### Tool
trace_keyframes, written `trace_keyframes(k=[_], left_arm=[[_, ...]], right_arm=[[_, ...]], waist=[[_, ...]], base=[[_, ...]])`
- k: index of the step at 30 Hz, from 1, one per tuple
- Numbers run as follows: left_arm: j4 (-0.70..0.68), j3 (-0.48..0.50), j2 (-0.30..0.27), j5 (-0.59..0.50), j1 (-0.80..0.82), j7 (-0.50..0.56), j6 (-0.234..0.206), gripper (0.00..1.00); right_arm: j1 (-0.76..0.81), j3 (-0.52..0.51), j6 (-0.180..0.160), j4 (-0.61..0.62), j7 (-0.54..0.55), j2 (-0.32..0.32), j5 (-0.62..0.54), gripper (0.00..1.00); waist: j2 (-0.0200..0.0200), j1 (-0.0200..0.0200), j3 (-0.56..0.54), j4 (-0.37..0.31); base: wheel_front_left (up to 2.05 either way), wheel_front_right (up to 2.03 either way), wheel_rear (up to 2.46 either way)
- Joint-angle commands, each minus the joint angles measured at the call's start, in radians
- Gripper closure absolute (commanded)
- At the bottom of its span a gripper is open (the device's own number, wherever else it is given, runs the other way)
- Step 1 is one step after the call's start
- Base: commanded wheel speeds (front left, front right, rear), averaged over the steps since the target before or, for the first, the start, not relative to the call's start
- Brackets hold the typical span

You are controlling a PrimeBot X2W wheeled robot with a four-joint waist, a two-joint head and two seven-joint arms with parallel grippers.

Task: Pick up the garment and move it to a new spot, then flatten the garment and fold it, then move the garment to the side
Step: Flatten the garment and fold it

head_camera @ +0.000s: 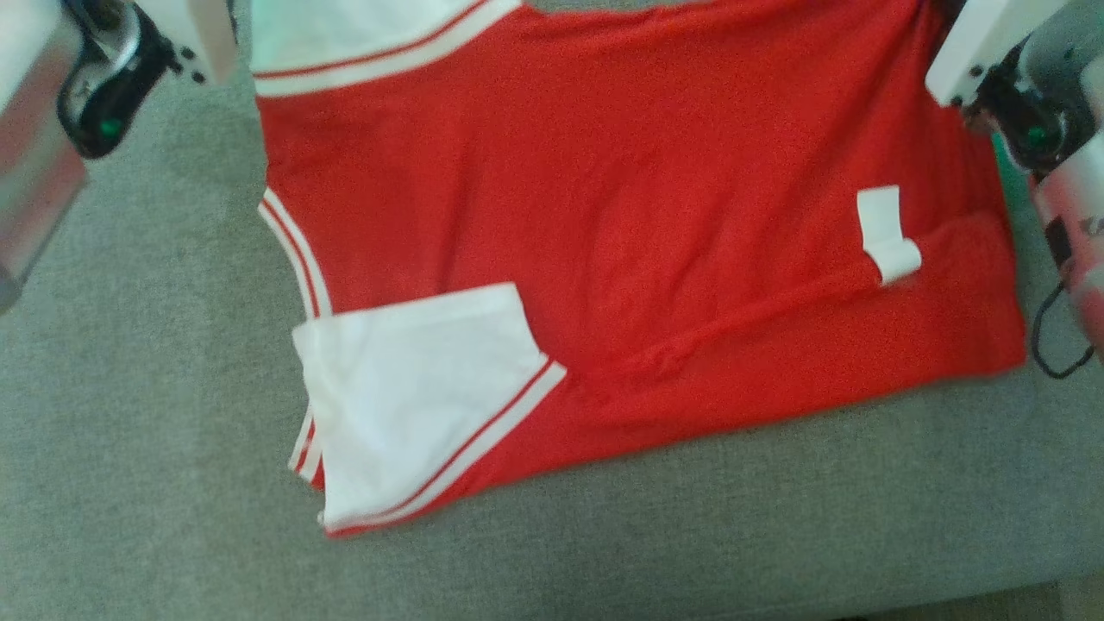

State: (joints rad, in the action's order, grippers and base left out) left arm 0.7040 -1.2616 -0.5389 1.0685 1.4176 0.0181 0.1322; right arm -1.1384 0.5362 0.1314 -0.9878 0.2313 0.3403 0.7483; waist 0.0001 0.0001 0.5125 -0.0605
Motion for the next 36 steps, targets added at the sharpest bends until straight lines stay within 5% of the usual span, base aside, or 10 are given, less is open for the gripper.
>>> trace_keyframes(k=[1, 13, 27, 31, 36], left_arm=[[0.007, 0.043, -0.036, -0.01, 0.083, -0.037, -0.002, 1.0], [0.038, 0.03, -0.026, 0.026, 0.063, -0.157, -0.002, 1.0], [-0.194, -0.007, -0.119, 0.047, -0.157, -0.231, -0.002, 1.0], [-0.273, -0.01, -0.159, 0.03, -0.242, -0.247, -0.03, 1.0], [-0.387, -0.013, -0.207, -0.02, -0.354, -0.263, -0.115, 1.0]], right_arm=[[-0.03, -0.004, -0.001, 0.018, -0.024, 0.016, 0.016, 1.0], [0.022, -0.029, -0.001, 0.086, -0.08, 0.077, 0.187, 1.0], [0.304, -0.034, -0.001, 0.273, -0.11, 0.23, 0.387, 1.0], [0.385, -0.019, -0.001, 0.34, -0.128, 0.263, 0.395, 1.0], [0.483, -0.016, -0.001, 0.415, -0.154, 0.293, 0.406, 1.0]], waist=[[-0.0001, -0.0001, -0.003, 0.0], [-0.0001, -0.0001, -0.068, 0.025], [-0.0001, -0.0001, -0.179, 0.109], [-0.0001, -0.0001, -0.207, 0.122], [-0.0001, -0.0001, -0.227, 0.125]], base=[[0.0, 0.0, 0.0], [0.0, 0.0, 0.0], [0.0, 0.0, 0.0], [0.0, 0.0, 0.0], [0.0, 0.0, 0.0]])
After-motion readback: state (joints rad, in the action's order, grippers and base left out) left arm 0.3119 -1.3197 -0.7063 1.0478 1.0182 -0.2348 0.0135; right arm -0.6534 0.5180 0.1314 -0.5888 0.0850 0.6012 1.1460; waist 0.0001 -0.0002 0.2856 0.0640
